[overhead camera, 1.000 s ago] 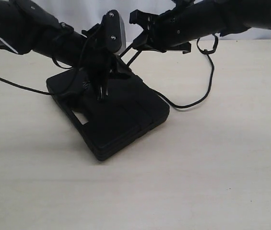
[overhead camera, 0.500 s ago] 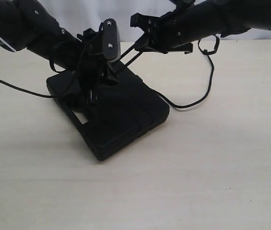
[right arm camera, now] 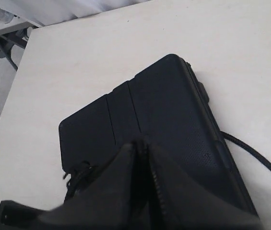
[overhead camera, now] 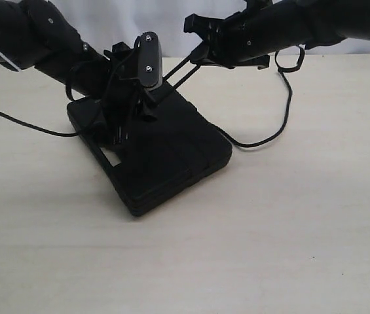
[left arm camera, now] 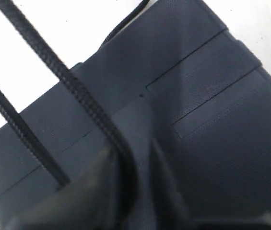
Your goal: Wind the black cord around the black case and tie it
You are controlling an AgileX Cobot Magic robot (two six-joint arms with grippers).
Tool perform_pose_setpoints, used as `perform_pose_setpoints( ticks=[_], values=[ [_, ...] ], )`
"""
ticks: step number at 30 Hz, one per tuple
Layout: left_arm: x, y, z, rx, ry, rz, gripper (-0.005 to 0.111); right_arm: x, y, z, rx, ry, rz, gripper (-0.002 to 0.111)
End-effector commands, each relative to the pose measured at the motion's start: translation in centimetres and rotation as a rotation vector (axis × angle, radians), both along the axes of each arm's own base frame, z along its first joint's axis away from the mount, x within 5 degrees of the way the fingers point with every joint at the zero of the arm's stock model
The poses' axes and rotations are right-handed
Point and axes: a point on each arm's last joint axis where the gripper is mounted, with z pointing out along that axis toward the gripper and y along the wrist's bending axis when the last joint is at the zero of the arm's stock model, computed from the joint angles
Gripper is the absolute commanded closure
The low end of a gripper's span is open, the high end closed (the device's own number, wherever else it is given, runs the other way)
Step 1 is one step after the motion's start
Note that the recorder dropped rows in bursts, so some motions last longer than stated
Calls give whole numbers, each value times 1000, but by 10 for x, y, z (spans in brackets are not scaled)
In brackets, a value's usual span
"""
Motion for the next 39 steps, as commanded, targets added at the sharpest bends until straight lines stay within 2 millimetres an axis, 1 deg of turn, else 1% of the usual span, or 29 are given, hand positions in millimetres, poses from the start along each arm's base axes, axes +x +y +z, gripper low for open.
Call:
perform_pose_setpoints(
  ticks=[1, 2, 3, 5, 6, 7, 8, 9, 10, 11, 12, 13, 14, 17, 18, 19, 21, 22, 23, 24, 26, 27, 28, 29, 31, 33, 35, 36, 39],
  values=[
    [-1, 2, -1, 4, 9, 6, 107, 5, -8, 8, -10, -47, -35, 81],
    [0, 2, -1, 2, 5, 10, 107, 4, -8, 9, -8, -46, -31, 74],
    [1, 2, 0, 1, -2, 16, 107, 2, -9, 14, -8, -55, -27, 59],
    [1, 2, 0, -5, 0, 20, 107, -1, -10, 23, -24, -83, -18, 48],
    [1, 2, 0, -14, 3, 25, 107, -4, -16, 33, -65, -124, -12, 44],
    [1, 2, 0, -14, 3, 25, 107, -5, -21, 38, -79, -134, -23, 44],
    [0, 2, 0, -15, 7, 22, 107, -6, -37, 46, -101, -117, -78, 44],
    [0, 1, 0, -19, 8, 25, 107, -6, -45, 46, -119, -102, -103, 44],
    [0, 1, 0, -19, 6, 27, 107, -5, -65, 44, -197, -67, -147, 44],
    [0, 1, 0, -19, 6, 27, 107, -5, -76, 41, -249, -51, -165, 44],
    [0, 1, 0, -19, 6, 27, 107, -3, -95, 33, -365, -13, -201, 45],
    [0, 1, 0, -19, 6, 27, 107, -2, -103, 28, -401, 13, -228, 46],
    [0, 1, 0, -19, 6, 27, 107, 1, -119, 16, -495, 52, -269, 48],
    [0, 1, 0, -27, 14, 40, 107, 15, -135, -12, -573, 134, -283, 50],
    [1, 1, 1, -42, 19, 50, 107, 25, -136, -22, -610, 184, -265, 50],
    [1, 1, 1, -44, 21, 54, 107, 31, -138, -27, -646, 223, -251, 50],
    [0, 0, 1, -49, 29, 61, 107, 55, -138, -37, -674, 278, -245, 50],
    [0, 0, 1, -54, 34, 70, 107, 61, -139, -40, -681, 283, -245, 50],
    [0, 0, 1, -62, 43, 85, 107, 75, -141, -50, -712, 288, -252, 50],
    [0, 0, 1, -66, 48, 93, 107, 80, -142, -54, -726, 293, -260, 50],
    [0, 0, 1, -66, 48, 93, 107, 100, -144, -71, -759, 295, -270, 50],
    [0, 0, 1, -66, 48, 93, 107, 111, -143, -81, -759, 296, -274, 54],
    [0, 0, 0, -67, 50, 92, 107, 115, -143, -85, -759, 295, -277, 56],
    [0, 0, 0, -68, 55, 92, 107, 124, -143, -93, -756, 283, -284, 64],
    [-2, 0, 0, -69, 68, 84, 107, 134, -142, -102, -752, 269, -294, 72],
    [-2, 0, 0, -69, 68, 84, 107, 139, -143, -111, -759, 265, -299, 72],
    [-2, 0, 0, -69, 68, 84, 107, 142, -149, -122, -781, 268, -305, 72],
    [-2, 0, 0, -69, 68, 84, 107, 142, -153, -124, -778, 271, -311, 72],
    [-2, 0, 0, -73, 70, 85, 107, 142, -162, -133, -694, 311, -320, 73]
  ],
)
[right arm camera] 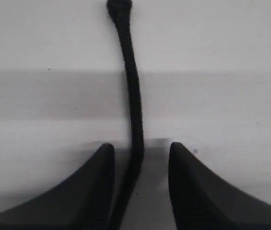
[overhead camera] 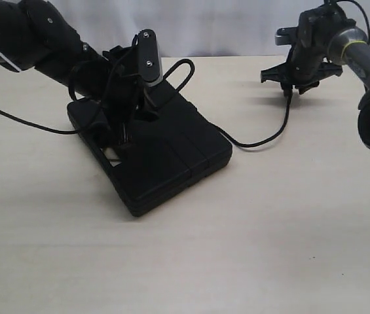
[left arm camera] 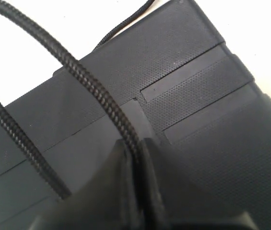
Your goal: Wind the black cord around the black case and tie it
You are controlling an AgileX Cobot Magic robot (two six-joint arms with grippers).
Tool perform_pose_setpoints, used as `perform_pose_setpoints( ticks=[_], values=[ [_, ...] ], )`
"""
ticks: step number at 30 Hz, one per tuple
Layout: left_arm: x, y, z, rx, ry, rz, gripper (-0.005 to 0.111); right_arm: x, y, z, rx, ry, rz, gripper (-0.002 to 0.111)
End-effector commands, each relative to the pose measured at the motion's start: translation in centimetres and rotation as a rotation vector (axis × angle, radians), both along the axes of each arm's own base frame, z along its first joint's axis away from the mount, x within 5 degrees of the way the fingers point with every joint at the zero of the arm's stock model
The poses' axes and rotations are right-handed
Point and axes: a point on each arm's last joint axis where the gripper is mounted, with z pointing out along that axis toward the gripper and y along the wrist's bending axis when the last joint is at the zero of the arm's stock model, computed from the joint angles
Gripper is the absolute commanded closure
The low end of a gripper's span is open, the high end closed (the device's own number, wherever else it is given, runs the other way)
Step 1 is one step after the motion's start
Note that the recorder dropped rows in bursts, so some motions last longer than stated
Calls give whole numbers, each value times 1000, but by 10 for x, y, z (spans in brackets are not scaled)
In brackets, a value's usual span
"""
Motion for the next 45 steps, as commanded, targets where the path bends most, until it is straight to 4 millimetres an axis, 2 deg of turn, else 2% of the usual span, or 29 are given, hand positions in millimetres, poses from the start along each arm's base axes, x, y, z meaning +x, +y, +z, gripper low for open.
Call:
perform_pose_setpoints(
  ticks=[1, 3, 4, 7, 11, 13, 18, 22, 26, 31, 35, 38, 41, 45],
  values=[
    [0, 1, 0, -17, 14, 17, 107, 0, -15, -10, 182, 24, -36, 73],
    [0, 1, 0, -17, 12, 18, 107, -1, -13, -16, 303, 39, -19, 76],
    [0, 1, 0, -17, 12, 18, 107, -1, -15, -16, 299, 45, -19, 80],
    [0, 1, 0, -17, 12, 18, 107, -4, -19, -18, 257, 78, 3, 104],
    [0, 1, 0, -17, 14, 17, 107, -6, -21, -10, 218, 92, 30, 104],
    [0, 1, 0, -23, 19, 26, 107, -9, -20, 1, 211, 107, 68, 104],
    [0, 0, 1, -59, 43, 72, 107, -14, -18, 48, 204, 65, 165, 104],
    [0, 0, 1, -84, 73, 112, 107, -26, -6, 83, 300, 30, 257, 104],
    [-2, -1, 0, -101, 112, 136, 107, -55, 17, 105, 309, 68, 345, 104],
    [-6, -2, 0, -118, 165, 144, 107, -102, 34, 119, 306, -117, 474, 104],
    [-7, -4, 0, -141, 191, 143, 107, -152, 37, 111, 287, -236, 577, 104],
    [-7, -5, 1, -155, 196, 149, 107, -179, 43, 100, 312, -287, 668, 104],
    [-7, -5, 1, -153, 190, 146, 107, -199, 50, 86, 362, -312, 778, 104],
    [-7, -5, 1, -147, 174, 128, 107, -211, 54, 71, 388, -320, 831, 104]
  ],
)
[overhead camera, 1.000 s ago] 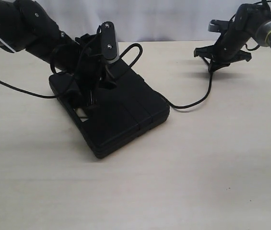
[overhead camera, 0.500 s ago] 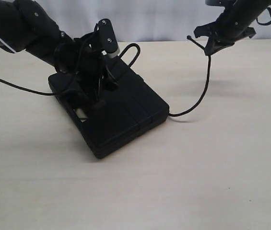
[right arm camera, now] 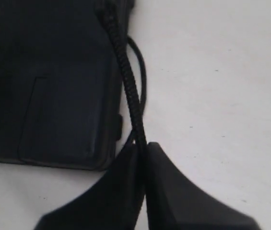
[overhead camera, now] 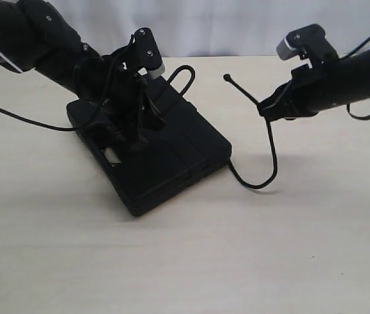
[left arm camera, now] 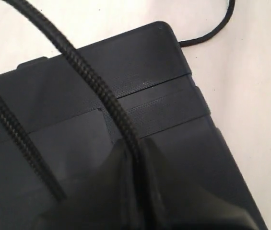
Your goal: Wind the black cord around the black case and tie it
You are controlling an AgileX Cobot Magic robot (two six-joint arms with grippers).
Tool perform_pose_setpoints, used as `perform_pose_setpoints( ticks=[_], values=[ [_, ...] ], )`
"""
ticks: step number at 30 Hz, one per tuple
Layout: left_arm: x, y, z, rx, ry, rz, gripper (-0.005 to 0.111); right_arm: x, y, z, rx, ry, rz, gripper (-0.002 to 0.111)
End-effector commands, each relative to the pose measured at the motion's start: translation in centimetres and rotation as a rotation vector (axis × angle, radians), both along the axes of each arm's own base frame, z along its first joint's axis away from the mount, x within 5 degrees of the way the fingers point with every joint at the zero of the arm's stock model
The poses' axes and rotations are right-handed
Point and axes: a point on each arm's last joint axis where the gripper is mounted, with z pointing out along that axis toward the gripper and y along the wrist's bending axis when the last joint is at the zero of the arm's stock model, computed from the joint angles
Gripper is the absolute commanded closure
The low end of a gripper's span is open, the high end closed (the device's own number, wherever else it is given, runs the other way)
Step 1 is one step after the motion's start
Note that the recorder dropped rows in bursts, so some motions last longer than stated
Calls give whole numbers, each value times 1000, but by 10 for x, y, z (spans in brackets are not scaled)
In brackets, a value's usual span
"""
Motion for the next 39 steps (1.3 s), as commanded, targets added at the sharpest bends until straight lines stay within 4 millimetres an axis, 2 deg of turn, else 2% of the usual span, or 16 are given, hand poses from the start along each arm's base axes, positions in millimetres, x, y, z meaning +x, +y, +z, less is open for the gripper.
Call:
perform_pose_setpoints(
  ticks=[1, 4, 10, 16, 21, 31, 33, 39],
  values=[
    [1, 1, 1, -10, -14, -7, 107, -13, 4, -10, 5, -57, 85, 104],
    [1, 2, 2, -28, -29, -32, 107, -19, 7, -14, 37, -72, 125, 104],
    [1, 21, 9, -167, 11, -109, 107, -22, 13, -16, 84, -113, 139, 104],
    [-2, 34, 15, -287, 71, -129, 107, -27, 44, -12, 103, -176, 233, 104],
    [-7, 32, 17, -312, 109, -170, 107, -26, 55, -6, 144, -237, 239, 104],
    [-10, 30, 18, -336, 131, -196, 107, -26, 59, 0, 217, -263, 237, 104],
    [-11, 30, 19, -341, 135, -212, 107, -26, 64, -1, 236, -261, 240, 104],
    [-12, 29, 20, -362, 139, -227, 107, -27, 100, -8, 234, -253, 334, 104]
  ],
)
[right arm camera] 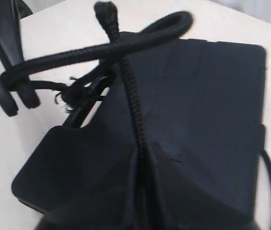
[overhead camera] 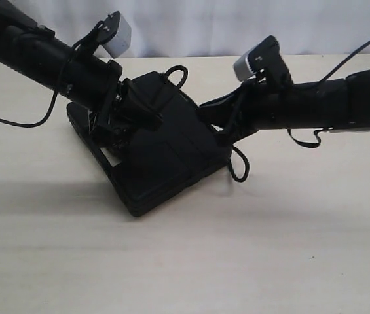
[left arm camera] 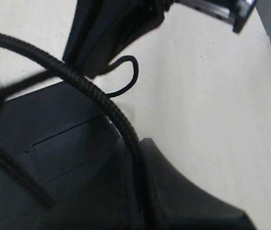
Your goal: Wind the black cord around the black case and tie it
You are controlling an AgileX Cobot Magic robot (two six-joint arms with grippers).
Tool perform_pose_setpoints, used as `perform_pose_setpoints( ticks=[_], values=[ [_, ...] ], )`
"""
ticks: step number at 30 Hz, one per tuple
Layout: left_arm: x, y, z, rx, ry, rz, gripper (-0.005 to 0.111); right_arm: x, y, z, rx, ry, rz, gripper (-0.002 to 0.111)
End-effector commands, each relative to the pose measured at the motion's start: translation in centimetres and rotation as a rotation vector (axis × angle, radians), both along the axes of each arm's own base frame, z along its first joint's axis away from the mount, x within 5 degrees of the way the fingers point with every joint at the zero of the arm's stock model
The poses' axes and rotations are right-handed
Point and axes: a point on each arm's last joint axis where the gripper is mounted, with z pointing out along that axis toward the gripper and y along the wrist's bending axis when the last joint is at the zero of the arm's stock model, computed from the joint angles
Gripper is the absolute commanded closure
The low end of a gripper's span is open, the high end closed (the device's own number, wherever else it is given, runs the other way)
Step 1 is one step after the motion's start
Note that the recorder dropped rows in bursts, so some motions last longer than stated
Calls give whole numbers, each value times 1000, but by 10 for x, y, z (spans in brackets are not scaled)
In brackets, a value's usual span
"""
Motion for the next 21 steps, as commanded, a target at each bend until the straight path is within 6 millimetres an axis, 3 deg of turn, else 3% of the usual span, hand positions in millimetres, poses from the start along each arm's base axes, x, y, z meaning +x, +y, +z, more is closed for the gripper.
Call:
perform_pose_setpoints(
  ticks=[1, 8, 15, 21],
  values=[
    [-2, -2, 3, -37, 12, -11, 107, 3, 25, 1, -3, -43, 78, 104],
    [7, 3, -2, 36, -11, 97, 102, 9, 34, 9, 20, -44, 73, 104],
    [8, 3, -3, 23, 48, 158, 65, 10, 35, 11, 29, -39, 65, 104],
    [7, 6, 5, 23, 35, 166, 51, 13, 37, 17, 62, -12, 47, 104]
  ],
)
